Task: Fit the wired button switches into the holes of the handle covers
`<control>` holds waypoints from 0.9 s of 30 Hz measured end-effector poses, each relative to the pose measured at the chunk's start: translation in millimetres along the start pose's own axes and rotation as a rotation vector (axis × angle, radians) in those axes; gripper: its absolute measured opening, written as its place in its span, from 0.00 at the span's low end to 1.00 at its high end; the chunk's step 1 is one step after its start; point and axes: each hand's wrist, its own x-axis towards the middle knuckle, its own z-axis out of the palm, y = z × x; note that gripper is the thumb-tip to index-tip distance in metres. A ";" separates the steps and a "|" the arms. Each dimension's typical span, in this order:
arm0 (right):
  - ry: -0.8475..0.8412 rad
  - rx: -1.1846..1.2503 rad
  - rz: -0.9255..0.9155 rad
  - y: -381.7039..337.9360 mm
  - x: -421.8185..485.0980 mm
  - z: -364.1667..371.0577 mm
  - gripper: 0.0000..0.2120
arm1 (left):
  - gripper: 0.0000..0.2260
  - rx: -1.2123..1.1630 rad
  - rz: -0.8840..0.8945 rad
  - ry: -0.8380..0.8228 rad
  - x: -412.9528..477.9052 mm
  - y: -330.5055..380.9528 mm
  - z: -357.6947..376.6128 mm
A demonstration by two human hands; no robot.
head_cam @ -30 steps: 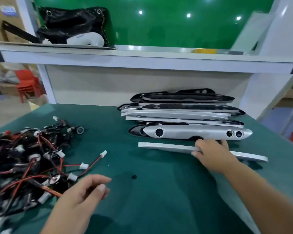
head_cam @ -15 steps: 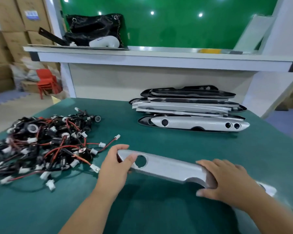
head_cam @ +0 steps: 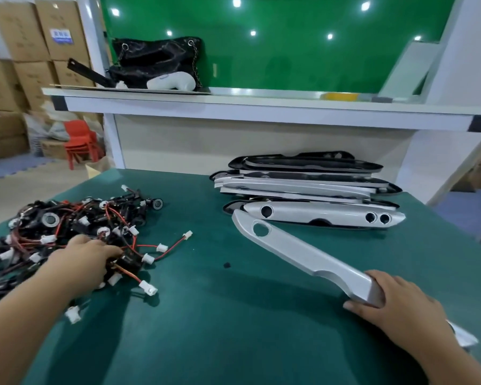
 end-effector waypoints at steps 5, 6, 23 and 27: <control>-0.033 0.003 0.029 0.2 4.7 -1.5 0.35 | 0.09 -0.127 0.126 0.250 18.3 -15.6 0.2; -0.035 0.003 0.035 0.3 5.5 -2.2 0.35 | 0.09 -0.289 0.149 0.350 20.0 -18.0 -3.5; -0.131 -0.063 -0.005 -14.1 0.4 1.2 0.36 | 0.11 -0.461 0.067 0.428 41.9 28.5 -27.1; -0.129 -0.067 0.009 -16.1 -0.7 -0.4 0.36 | 0.17 -1.270 0.261 0.768 15.6 33.0 -77.3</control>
